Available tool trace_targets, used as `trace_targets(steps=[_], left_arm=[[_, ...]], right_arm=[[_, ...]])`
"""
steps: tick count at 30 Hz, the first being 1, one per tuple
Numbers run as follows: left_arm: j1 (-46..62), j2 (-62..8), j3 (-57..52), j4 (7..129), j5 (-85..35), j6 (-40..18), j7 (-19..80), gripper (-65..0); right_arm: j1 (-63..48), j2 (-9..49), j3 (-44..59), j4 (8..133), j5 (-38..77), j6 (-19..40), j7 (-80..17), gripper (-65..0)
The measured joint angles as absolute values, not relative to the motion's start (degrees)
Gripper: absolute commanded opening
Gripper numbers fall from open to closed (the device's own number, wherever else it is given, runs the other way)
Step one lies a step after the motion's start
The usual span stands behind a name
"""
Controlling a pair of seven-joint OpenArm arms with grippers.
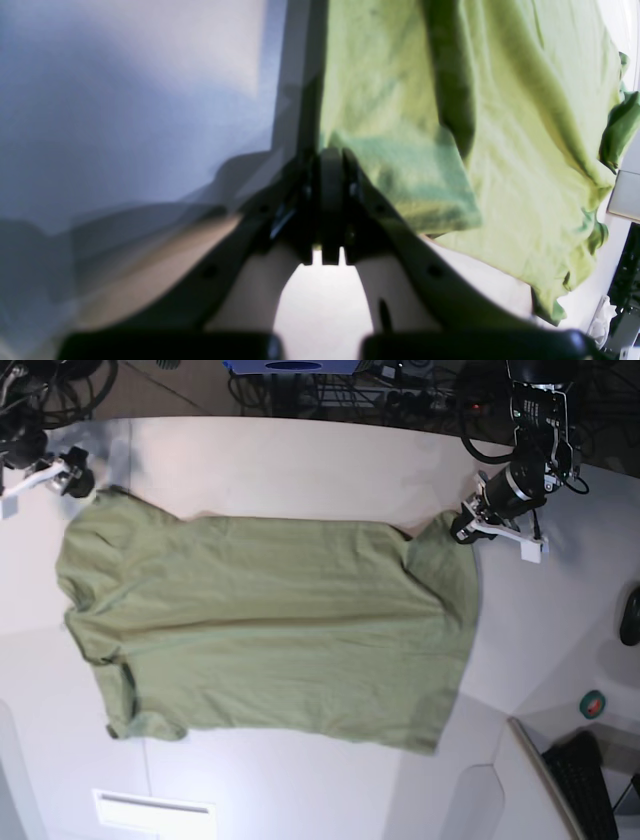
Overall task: Layout the t-shirt on the table in an organized manner, then fold the t-shirt properly
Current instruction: 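Pull the shoulders apart with both grippers to stretch the shirt flat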
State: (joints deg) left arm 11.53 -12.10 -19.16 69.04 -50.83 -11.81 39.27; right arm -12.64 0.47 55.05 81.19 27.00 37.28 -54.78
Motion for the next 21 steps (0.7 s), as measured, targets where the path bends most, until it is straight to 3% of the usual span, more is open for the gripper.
trace_targets(steps=[15,17,21], left_arm=[[11.66,-12.08,-19.14,69.04,-50.87,-11.84,39.27,-65.0],[11.70,-12.10,-19.14,69.04,-50.85,-11.84,39.27,-65.0],[11.75,-12.10,-19.14,69.04,-50.85,-11.84,39.27,-65.0]], right_arm=[[-6.83,0.21,50.89,71.11,29.71,37.67,-51.81,-16.2],[-6.70,0.97,50.89,69.82,30.09,38.06,-51.31,-21.3],[-6.92,1.21,50.89,69.06,29.30,38.06,-51.62,-43.2]])
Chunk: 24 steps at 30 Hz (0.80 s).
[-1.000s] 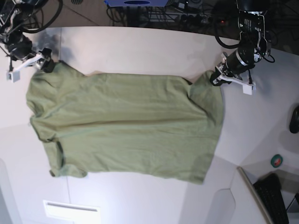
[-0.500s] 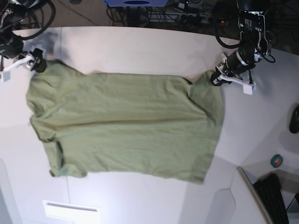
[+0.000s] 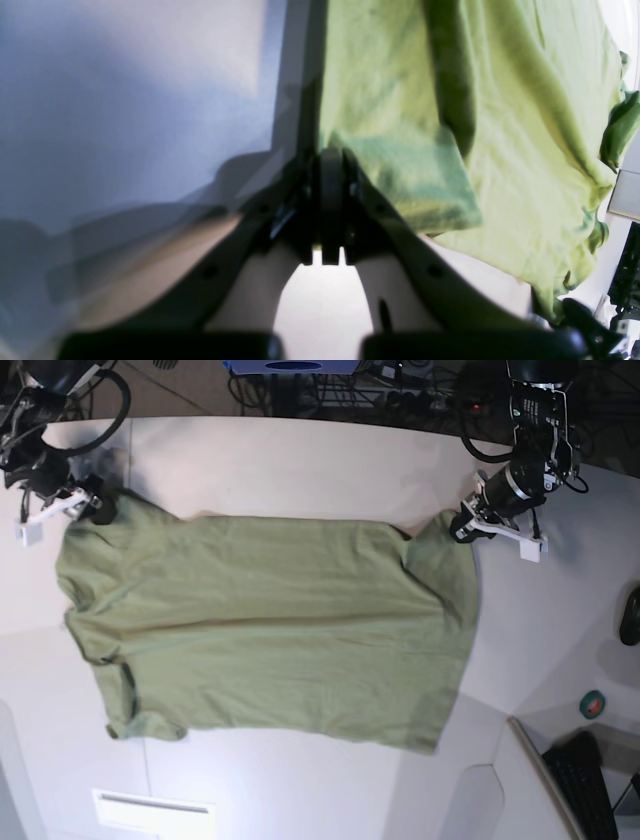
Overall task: Layout the t-shirt on the table in an organized manner, then fold the t-shirt properly
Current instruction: 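Pull the shoulders apart with both grippers to stretch the shirt flat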
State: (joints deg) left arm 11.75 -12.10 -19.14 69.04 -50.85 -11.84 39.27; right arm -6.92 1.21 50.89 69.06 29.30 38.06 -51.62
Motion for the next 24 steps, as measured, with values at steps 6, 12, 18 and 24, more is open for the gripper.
trace_targets(steps=[6,12,18,24], left_arm=[[11.75,-12.12,-19.14,69.04,-50.87,-11.84,39.27,-65.0],[11.99,-12.43,-19.00,69.45,-50.78,-11.84,39.42,-65.0],[16.58,-14.85,-18.96,75.48,-49.74,-10.83,40.18,-65.0],[17.32,-15.75,-18.22,78.15,-49.87,-10.70,39.70,-65.0]], right_arm=[[-7.49,0.86,50.87,68.88,28.67,38.04,-54.39,-65.0],[-7.38,0.89,50.85,70.11,28.40,38.04,-58.41,-65.0],[-13.61,-0.21,48.69,83.33,26.92,37.36,-61.84,-65.0],[-17.15,-1.10,41.34,92.58,28.32,37.47,-61.43,-65.0]])
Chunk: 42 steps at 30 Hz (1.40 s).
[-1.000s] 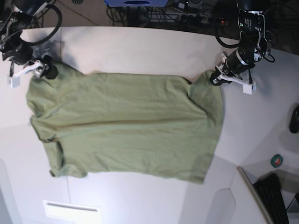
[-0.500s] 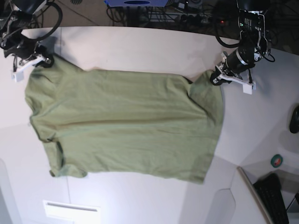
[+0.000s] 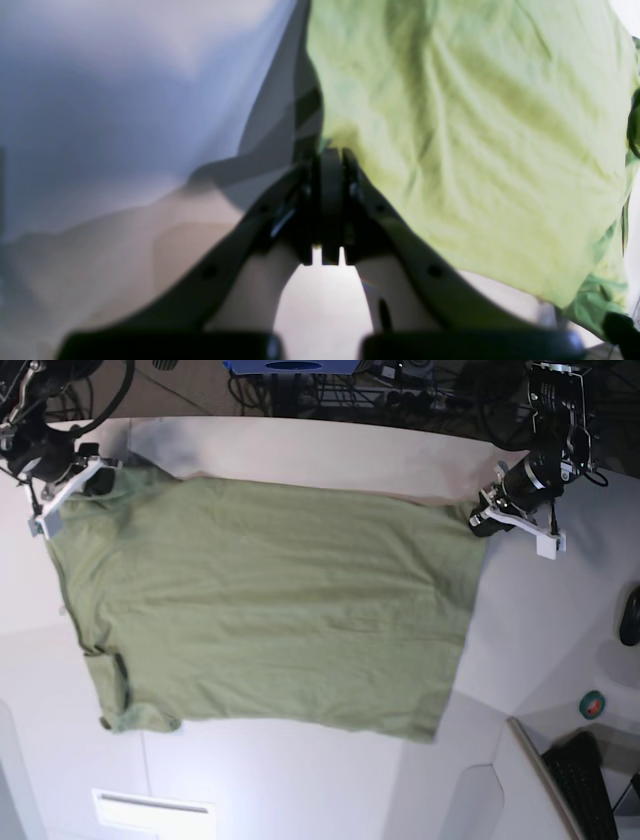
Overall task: Layout the t-shirt on the table in an organized manner, then fold the t-shirt properly
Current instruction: 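Pull the shoulders apart with both grippers to stretch the shirt flat, then hold the shirt's shoulders taut with both grippers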
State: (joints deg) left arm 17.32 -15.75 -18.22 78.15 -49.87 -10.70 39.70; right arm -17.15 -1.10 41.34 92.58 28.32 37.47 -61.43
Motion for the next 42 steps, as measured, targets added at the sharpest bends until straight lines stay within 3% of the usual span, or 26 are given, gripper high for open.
trace_targets(steps=[6,42], left_arm=[[17.45,-15.44,-14.39,77.78,-49.95,-10.94,39.92,-65.0],[17.96,-15.57,-14.41,77.78,-48.49,-10.92,39.90,-65.0]], right_arm=[[-18.13,-2.55,41.60,91.42,27.51,37.45,-60.55,-65.0],[-17.96,-2.09,41.67,91.44,27.66,37.43,-59.37,-65.0]])
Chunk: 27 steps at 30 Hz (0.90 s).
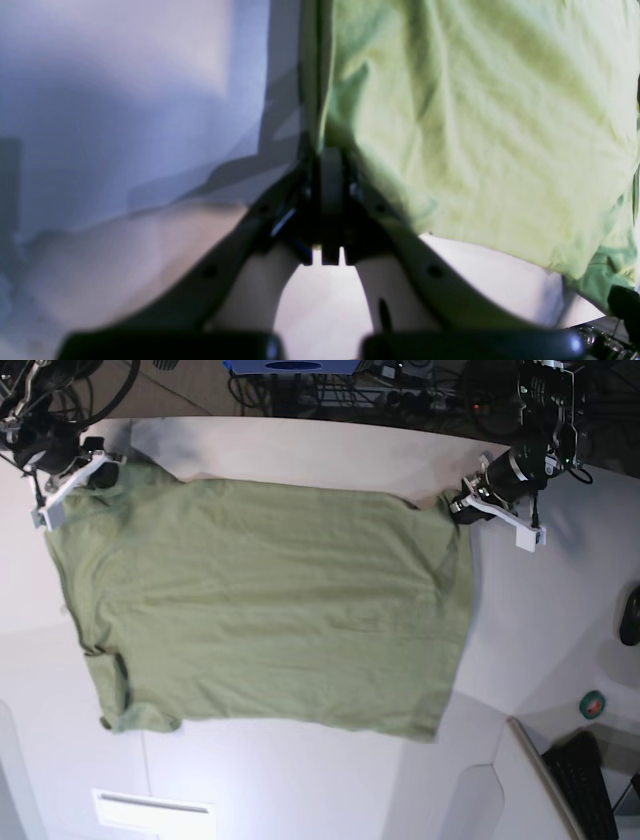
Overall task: Layout the t-shirt on the table in an organized manner, then fold the t-shirt properly
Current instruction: 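Hold the shirt's shoulders taut with both grippers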
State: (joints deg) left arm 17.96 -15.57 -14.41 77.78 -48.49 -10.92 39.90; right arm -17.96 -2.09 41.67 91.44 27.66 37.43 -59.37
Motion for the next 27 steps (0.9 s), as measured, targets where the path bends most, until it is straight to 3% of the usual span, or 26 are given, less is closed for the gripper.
trace_targets(steps=[6,27], left_arm=[[17.76,-13.50,-15.05,78.24,-37.17,-11.18,38.57,-65.0],[17.32,-12.86,-14.52,78.41,-36.21,-11.97,38.83,-65.0]], right_arm=[[-17.96,-2.09,41.67,91.44,27.66,37.43,-59.37,-65.0],[-17.96,-2.20,41.67,91.44,27.66,37.41,-59.37,-65.0]])
